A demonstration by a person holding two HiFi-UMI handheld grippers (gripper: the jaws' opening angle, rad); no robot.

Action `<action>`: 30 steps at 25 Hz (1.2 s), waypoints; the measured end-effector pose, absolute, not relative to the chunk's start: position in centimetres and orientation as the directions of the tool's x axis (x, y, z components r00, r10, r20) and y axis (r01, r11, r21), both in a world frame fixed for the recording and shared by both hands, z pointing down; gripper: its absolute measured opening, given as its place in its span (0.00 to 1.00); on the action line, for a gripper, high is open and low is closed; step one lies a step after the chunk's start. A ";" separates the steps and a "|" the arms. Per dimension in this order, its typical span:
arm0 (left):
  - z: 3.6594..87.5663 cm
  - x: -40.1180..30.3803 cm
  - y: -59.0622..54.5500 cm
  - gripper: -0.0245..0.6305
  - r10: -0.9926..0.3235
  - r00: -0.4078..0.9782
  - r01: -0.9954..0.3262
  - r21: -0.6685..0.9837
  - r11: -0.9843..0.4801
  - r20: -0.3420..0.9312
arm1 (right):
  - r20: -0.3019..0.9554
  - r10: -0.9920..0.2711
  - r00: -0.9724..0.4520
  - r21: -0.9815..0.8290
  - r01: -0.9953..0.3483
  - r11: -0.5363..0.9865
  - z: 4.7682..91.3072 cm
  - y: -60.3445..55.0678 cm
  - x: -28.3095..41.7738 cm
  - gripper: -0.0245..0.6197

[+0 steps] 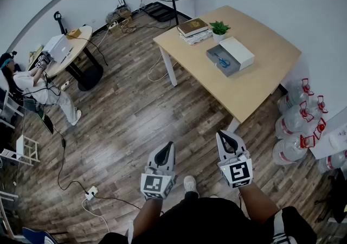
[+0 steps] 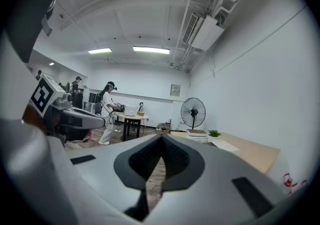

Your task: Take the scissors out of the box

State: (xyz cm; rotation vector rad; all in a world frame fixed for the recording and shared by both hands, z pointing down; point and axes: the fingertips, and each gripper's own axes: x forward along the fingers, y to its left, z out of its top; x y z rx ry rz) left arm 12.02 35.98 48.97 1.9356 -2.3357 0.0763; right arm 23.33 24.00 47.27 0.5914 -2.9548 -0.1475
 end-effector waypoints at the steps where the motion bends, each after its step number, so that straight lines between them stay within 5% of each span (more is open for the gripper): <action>1: 48.9 12.2 36.1 0.04 -0.976 -0.185 -0.981 0.031 0.190 0.114 | 0.101 -0.390 -0.915 0.125 -0.377 0.918 47.3 24.0 23.6 0.03; 30: 49.0 3.8 34.6 0.04 -0.990 -0.086 -0.992 0.084 0.096 0.109 | 0.073 -0.393 -0.917 0.058 -0.389 0.919 45.5 22.7 14.0 0.03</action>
